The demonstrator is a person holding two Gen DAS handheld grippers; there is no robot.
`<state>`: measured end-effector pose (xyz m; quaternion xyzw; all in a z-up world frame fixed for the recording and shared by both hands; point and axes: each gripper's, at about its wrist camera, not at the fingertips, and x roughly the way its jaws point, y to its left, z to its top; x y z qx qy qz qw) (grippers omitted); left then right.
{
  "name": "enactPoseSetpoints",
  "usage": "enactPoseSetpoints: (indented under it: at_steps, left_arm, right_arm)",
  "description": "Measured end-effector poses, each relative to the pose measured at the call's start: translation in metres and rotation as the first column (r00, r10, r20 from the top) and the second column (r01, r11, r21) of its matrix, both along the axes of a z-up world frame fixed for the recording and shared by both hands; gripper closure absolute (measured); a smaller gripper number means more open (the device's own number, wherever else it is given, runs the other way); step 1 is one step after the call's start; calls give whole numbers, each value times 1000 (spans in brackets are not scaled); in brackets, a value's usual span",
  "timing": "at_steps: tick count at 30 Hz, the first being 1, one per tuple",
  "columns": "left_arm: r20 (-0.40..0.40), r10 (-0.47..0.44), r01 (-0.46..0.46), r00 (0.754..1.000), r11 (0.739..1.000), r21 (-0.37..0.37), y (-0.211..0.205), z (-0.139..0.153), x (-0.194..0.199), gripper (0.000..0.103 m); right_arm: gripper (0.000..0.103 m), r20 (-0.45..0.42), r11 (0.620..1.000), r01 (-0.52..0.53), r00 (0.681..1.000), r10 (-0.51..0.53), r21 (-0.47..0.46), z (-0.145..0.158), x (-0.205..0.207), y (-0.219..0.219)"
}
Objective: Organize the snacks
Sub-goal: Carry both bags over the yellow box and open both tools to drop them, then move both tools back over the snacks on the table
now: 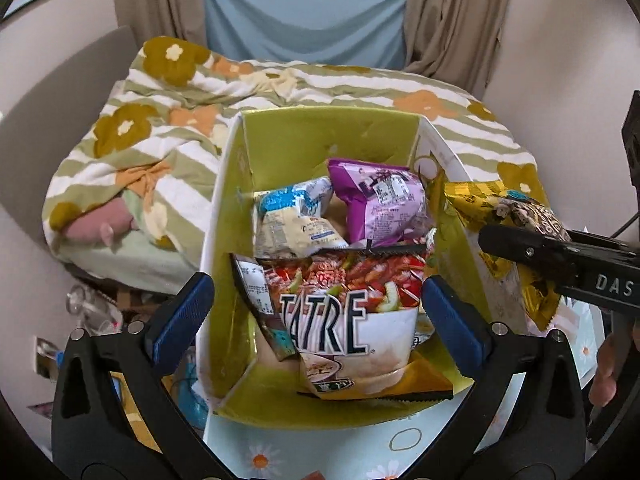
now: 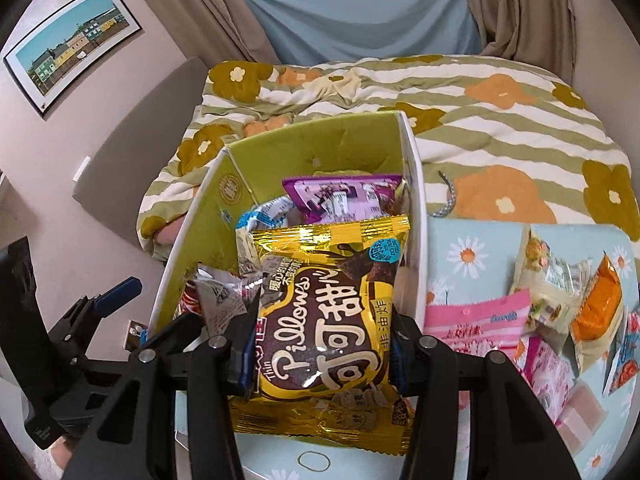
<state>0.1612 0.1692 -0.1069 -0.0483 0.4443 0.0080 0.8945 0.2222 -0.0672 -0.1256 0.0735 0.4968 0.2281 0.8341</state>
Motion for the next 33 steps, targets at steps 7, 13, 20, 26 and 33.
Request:
enactPoseSetpoints:
  at_steps: [7, 13, 20, 26, 33]
  left_arm:
    - [22, -7, 7, 1000, 1000, 18, 1, 16, 3, 0]
    - [30, -18, 19, 999, 1000, -4, -6, 20, 1, 0]
    - [35, -47, 47, 998, 999, 14, -18, 24, -2, 0]
    - [82, -100, 97, 992, 994, 46, -30, 43, -8, 0]
    - [111, -198, 199, 974, 980, 6, -56, 51, -12, 0]
  right_arm:
    - [51, 12, 999, -26, 1000, 25, 41, 6, 20, 15]
    - [2, 29, 995, -28, 999, 25, 98, 11, 26, 15]
    - [1, 55, 997, -37, 998, 33, 73, 12, 16, 8]
    - [1, 81, 997, -19, 997, 12, 80, 24, 4, -6]
    - [1, 130, 995, 81, 988, -87, 51, 46, -22, -47]
